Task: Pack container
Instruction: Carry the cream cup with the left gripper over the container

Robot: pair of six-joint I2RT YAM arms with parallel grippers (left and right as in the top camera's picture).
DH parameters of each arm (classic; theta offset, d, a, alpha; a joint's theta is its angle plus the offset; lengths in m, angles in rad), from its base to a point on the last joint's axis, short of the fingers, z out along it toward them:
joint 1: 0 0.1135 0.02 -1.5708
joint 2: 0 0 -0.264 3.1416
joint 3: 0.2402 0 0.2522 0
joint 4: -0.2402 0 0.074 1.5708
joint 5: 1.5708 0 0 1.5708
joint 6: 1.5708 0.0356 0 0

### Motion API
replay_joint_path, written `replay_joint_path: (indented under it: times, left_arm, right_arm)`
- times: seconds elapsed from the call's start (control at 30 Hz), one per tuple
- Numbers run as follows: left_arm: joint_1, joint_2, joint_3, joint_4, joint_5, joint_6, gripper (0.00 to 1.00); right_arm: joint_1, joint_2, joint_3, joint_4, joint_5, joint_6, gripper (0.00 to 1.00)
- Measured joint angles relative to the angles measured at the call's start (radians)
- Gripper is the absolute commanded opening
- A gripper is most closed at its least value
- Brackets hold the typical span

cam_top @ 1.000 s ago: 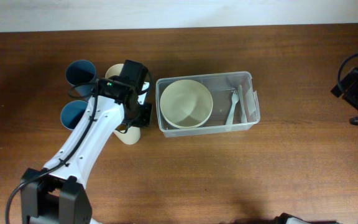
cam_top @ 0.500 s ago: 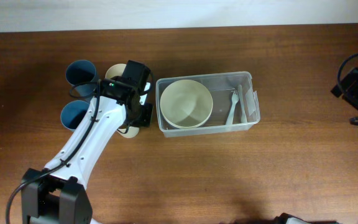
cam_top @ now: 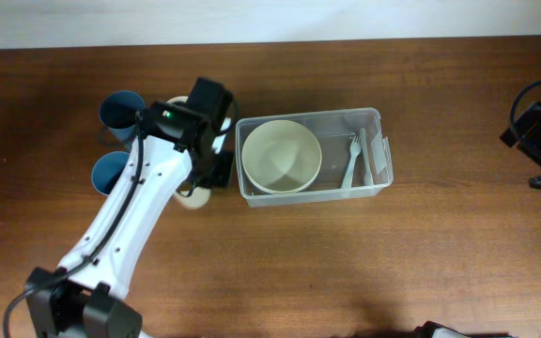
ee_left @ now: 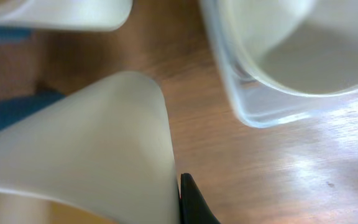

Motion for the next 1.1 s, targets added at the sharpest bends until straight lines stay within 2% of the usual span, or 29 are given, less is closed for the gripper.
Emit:
replay_joint_path:
  times: [0.1, 0.23, 0.5, 0.83, 1.1]
  left_arm:
    - [-0.063, 0.0, 0.142, -0.037, 0.002, -0.002, 0.01]
    - [-0.191, -0.004, 0.296, 0.045, 0.012, 0.003, 0.01]
    - [-0.415, -0.002, 0.326, 0.237, 0.029, 0.091, 0.01]
    - [-0.447, 0.164, 0.327, 0.397, 0.03, 0.249, 0.01]
    - [-0.448, 0.261, 0.333, 0.406, 0.031, 0.299, 0.01]
  right_arm:
    - [0.0, 0.0, 0.0, 0.001, 0.0, 0.0, 0.99]
    - [0.0, 0.0, 0.0, 0.0, 0.0, 0.0, 0.99]
    - [0.0, 0.0, 0.0, 0.0, 0.0, 0.0, 0.99]
    - [0.0, 0.0, 0.0, 0.0, 0.0, 0.0, 0.99]
    - [0.0, 0.0, 0.0, 0.0, 0.0, 0.0, 0.99]
